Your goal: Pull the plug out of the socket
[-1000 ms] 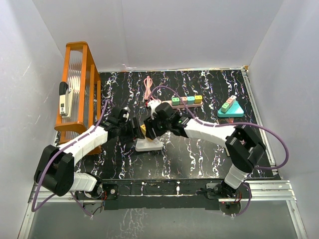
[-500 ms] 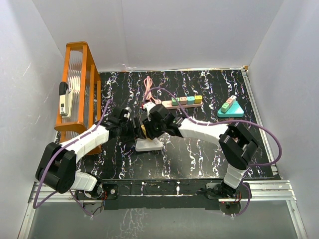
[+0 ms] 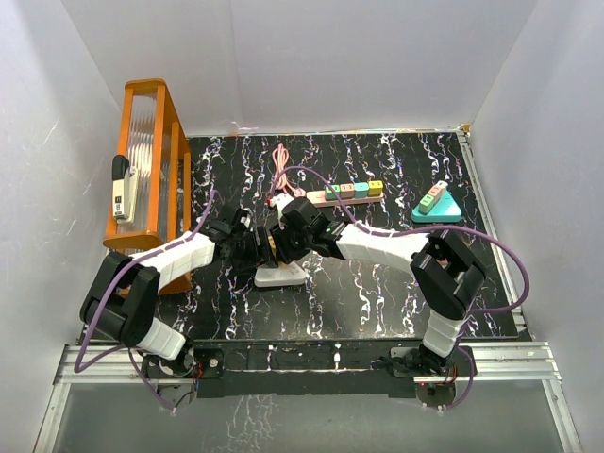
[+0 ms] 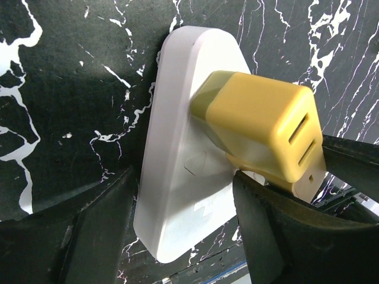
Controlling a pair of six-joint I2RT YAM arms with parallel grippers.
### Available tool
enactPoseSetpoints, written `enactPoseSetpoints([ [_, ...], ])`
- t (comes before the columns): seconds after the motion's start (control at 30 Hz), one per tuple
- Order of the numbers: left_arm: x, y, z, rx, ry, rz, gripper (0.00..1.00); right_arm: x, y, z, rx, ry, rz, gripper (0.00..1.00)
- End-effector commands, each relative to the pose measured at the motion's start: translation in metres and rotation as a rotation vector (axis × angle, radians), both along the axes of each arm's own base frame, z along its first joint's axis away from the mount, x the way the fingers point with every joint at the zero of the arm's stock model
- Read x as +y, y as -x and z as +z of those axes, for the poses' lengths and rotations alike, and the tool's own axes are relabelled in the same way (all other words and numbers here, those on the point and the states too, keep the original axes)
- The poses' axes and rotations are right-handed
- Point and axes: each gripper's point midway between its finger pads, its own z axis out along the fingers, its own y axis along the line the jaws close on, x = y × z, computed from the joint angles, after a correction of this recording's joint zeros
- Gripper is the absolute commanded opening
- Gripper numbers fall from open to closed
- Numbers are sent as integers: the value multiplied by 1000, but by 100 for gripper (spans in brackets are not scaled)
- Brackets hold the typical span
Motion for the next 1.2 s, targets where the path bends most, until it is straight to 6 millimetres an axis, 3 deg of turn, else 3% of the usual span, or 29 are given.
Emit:
enactPoseSetpoints([
  [0.0, 13, 6, -14, 32, -65, 3, 63, 21, -4, 27, -34, -94, 16, 20],
  [0.2, 28, 19, -30, 75, -131, 40, 68, 23, -7, 34, -48, -99, 7, 16],
  [0.23, 31, 22, -34, 90, -148, 42, 68, 23, -9, 48, -69, -121, 4, 16],
  [0.53, 51, 40, -55, 160, -249, 57, 67, 30, -17, 92, -129, -193, -28, 4],
  [0.8, 58, 45, -64, 180, -279, 54, 66, 24, -23, 152, -244, -313, -81, 0],
  [1.07, 57, 44, -64, 180, -285, 36, 65, -12, -27, 198, -377, -389, -213, 0],
  [1.17, 52, 39, -59, 158, -261, 28, 65, -40, -33, 194, -434, -342, -313, 0],
])
